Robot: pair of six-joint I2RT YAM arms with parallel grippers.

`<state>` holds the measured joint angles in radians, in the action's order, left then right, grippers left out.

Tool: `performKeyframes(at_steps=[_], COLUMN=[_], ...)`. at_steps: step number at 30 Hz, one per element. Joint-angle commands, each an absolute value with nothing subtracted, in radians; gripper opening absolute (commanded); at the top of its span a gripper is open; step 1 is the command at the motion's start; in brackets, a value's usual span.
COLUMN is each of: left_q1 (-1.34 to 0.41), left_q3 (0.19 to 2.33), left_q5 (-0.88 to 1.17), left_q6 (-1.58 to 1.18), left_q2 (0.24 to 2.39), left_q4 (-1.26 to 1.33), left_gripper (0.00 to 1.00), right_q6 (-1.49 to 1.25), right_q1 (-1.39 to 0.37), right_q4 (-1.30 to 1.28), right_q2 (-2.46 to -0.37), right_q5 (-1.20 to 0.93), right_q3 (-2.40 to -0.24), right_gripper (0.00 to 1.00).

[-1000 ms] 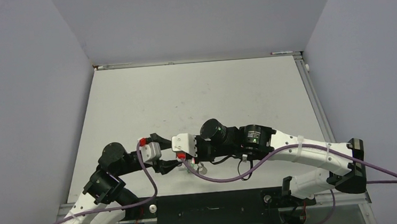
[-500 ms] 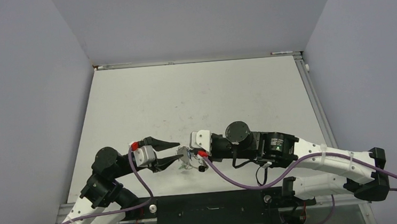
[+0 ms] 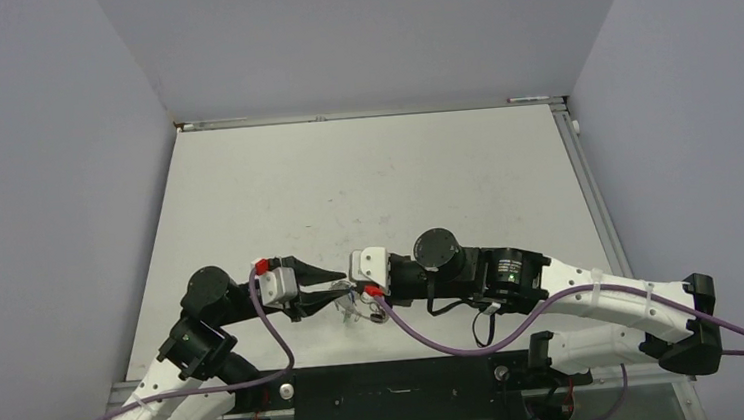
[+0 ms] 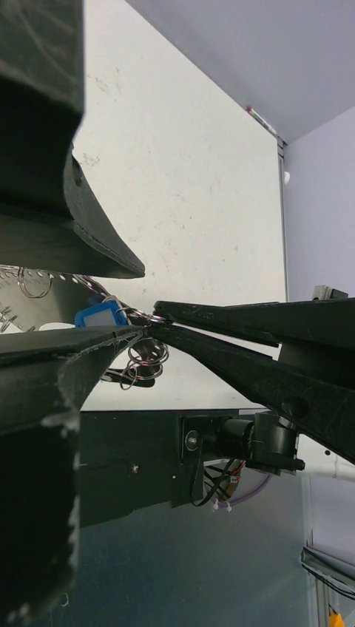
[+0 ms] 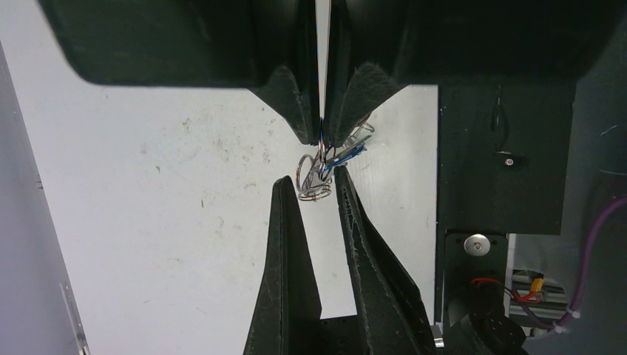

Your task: Put the keys on the keyring

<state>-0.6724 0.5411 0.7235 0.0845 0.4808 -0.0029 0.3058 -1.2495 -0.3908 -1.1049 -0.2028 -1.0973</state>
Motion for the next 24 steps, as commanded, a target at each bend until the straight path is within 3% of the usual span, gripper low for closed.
performKeyframes(at_steps=[1,10,24], left_q1=[-0.67,-0.67,-0.67], left_q3=[0.567,0.567,0.57], left_q5=[0.753,0.754,0.757], left_q6=[0.069,0.07,0.082], left_q2=[0.492,0.493,0.478], left_q4=[0.038,0.034,0.024], left_gripper=[0.25,0.07,0.0], right_q6=[0.317,0.322,0.329], right_q1=[-1.245,-1.246,-1.246], right_q4=[-0.322,-0.336,-0.304], right_q2=[-1.102,-1.117,-1.098], right_q5=[-0.232,-0.241,-0.235], right_q3=[-1.139,-1.162,-1.171], right_gripper=[0.05,0.05,0.05])
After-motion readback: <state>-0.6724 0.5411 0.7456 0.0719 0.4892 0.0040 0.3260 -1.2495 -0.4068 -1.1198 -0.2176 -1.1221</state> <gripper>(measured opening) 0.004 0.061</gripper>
